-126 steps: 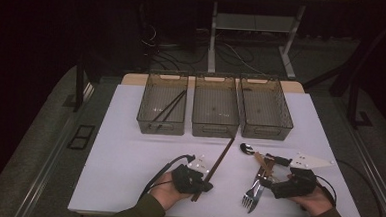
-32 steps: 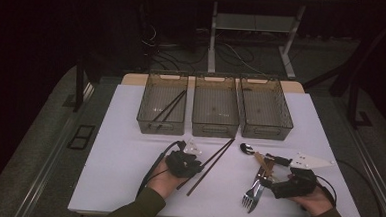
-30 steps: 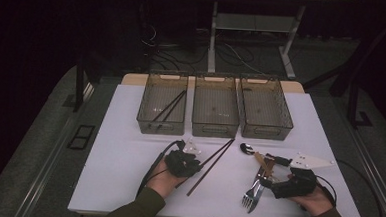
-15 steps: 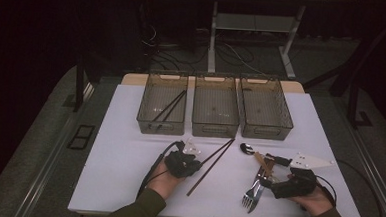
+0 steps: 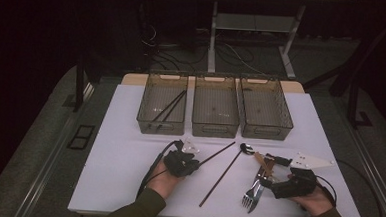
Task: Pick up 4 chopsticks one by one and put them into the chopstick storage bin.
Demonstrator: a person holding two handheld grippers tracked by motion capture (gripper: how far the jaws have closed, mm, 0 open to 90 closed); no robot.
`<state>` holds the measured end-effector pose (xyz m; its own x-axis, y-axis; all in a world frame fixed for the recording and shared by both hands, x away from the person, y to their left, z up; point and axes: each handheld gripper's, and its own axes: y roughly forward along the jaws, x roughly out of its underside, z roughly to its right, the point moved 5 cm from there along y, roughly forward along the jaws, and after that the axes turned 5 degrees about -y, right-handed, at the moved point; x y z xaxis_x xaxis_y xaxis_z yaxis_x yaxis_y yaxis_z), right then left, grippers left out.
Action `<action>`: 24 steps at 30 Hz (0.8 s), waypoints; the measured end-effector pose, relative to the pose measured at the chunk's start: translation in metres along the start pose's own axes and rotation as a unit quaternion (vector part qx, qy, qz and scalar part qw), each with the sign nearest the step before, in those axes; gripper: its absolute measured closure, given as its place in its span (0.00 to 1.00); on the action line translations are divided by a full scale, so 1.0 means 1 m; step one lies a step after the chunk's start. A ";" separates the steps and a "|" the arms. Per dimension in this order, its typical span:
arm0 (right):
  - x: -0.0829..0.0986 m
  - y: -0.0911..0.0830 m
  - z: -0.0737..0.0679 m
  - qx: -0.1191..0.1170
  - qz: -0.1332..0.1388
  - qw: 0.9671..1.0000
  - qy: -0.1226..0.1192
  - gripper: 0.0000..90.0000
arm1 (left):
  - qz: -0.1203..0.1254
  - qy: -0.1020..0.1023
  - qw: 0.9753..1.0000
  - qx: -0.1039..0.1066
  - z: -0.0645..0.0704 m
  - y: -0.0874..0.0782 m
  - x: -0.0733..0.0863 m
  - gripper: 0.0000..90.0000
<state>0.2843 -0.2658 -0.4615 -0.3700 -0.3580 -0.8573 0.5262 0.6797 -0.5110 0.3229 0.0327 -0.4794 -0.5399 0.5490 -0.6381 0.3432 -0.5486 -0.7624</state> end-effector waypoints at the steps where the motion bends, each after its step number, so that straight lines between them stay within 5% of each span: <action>1: 0.000 0.000 0.000 0.000 0.000 1.000 0.000 0.04 | -0.002 0.002 1.000 -0.001 -0.001 0.000 0.000 0.94; 7: 0.000 0.000 0.000 0.000 0.000 1.000 0.000 0.04 | -0.001 0.004 1.000 0.001 -0.005 -0.002 0.001 0.94; 24: 0.000 0.000 0.000 -0.001 0.001 1.000 0.000 0.04 | 0.014 0.017 0.998 0.051 -0.018 -0.033 0.006 0.94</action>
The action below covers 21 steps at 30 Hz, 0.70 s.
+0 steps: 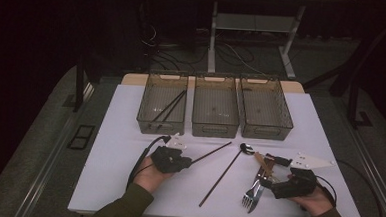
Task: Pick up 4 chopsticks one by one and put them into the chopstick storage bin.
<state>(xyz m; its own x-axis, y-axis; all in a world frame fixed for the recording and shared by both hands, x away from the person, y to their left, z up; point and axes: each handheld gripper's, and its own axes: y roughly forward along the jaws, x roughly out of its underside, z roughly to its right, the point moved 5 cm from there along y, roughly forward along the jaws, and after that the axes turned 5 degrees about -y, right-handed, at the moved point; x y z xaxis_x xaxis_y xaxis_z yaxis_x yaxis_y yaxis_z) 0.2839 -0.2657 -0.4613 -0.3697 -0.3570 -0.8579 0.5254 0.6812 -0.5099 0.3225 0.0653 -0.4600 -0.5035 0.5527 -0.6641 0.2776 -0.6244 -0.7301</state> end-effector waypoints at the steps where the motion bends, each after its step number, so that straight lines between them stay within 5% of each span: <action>1: 0.000 0.000 0.000 0.000 0.000 1.000 0.002 0.04 | 0.000 0.003 1.000 0.003 -0.001 -0.002 0.001 0.94; 8: 0.000 0.002 -0.001 0.004 0.005 1.000 0.004 0.04 | 0.016 0.007 1.000 0.017 -0.006 -0.016 0.001 0.94; 21: 0.000 0.001 0.000 0.005 0.004 1.000 0.003 0.04 | 0.055 -0.004 0.998 0.008 -0.023 -0.041 0.000 0.94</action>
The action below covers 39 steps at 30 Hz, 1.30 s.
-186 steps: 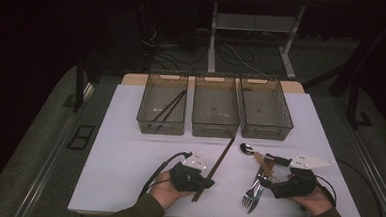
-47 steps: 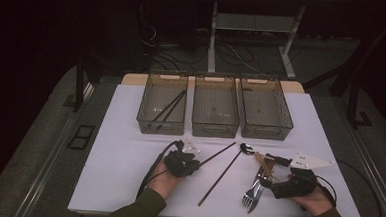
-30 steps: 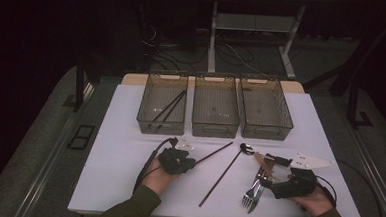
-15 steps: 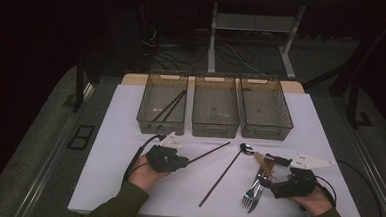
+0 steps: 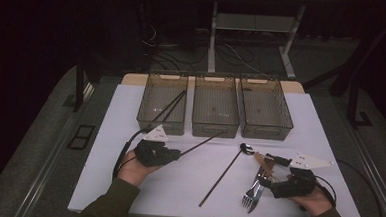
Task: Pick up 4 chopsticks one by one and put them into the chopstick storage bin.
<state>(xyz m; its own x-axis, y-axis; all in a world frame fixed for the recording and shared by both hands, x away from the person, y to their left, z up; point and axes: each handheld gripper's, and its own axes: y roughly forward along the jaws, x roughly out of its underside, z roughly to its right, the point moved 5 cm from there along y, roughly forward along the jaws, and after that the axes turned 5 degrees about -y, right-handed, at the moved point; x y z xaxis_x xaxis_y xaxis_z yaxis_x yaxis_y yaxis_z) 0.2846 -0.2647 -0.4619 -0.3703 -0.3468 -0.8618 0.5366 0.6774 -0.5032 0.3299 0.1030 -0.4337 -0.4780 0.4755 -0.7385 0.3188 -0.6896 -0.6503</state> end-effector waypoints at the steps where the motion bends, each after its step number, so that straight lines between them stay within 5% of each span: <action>1: 0.000 0.000 0.000 0.000 0.000 1.000 0.000 0.04 | 0.003 -0.002 1.000 -0.002 -0.001 -0.002 0.000 0.94; 19: 0.000 0.000 0.000 0.001 0.000 1.000 -0.003 0.04 | 0.047 -0.027 0.998 -0.030 -0.023 -0.025 -0.004 0.94; 39: 0.000 0.000 0.001 0.002 -0.002 1.000 -0.001 0.04 | 0.090 -0.054 0.993 -0.061 -0.052 -0.037 -0.024 0.94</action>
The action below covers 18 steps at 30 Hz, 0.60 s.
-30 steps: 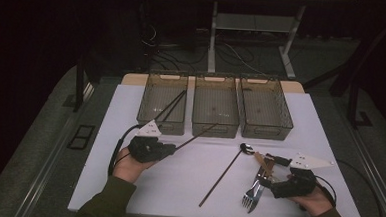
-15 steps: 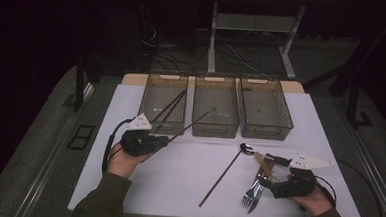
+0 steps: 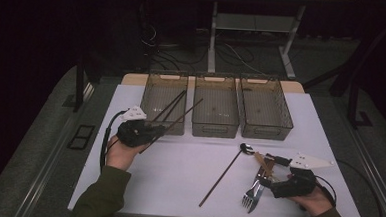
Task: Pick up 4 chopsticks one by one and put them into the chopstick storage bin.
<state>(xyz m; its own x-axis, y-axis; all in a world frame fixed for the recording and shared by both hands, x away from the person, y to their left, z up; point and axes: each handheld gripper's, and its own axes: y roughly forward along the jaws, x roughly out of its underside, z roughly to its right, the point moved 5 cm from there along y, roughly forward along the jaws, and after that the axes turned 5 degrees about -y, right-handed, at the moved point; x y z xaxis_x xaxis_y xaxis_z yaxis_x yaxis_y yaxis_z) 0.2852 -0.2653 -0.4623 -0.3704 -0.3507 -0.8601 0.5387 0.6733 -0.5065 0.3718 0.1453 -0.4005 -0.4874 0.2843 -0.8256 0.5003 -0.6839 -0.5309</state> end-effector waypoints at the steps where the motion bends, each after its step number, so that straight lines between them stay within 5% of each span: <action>1: 0.000 0.000 0.000 0.000 0.000 1.000 0.001 0.04 | 0.002 0.000 1.000 -0.001 -0.001 0.000 -0.002 0.94; 18: 0.000 0.000 0.001 0.002 0.002 1.000 0.003 0.04 | 0.035 -0.023 0.999 -0.031 -0.033 0.007 -0.041 0.94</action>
<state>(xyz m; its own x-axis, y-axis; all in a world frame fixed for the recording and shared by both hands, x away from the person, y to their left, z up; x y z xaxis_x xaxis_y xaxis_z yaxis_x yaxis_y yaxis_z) 0.2860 -0.2662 -0.4623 -0.3737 -0.3442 -0.8613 0.5427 0.6720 -0.5040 0.4188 0.1516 -0.3767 -0.4824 0.2051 -0.8516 0.5760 -0.6582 -0.4848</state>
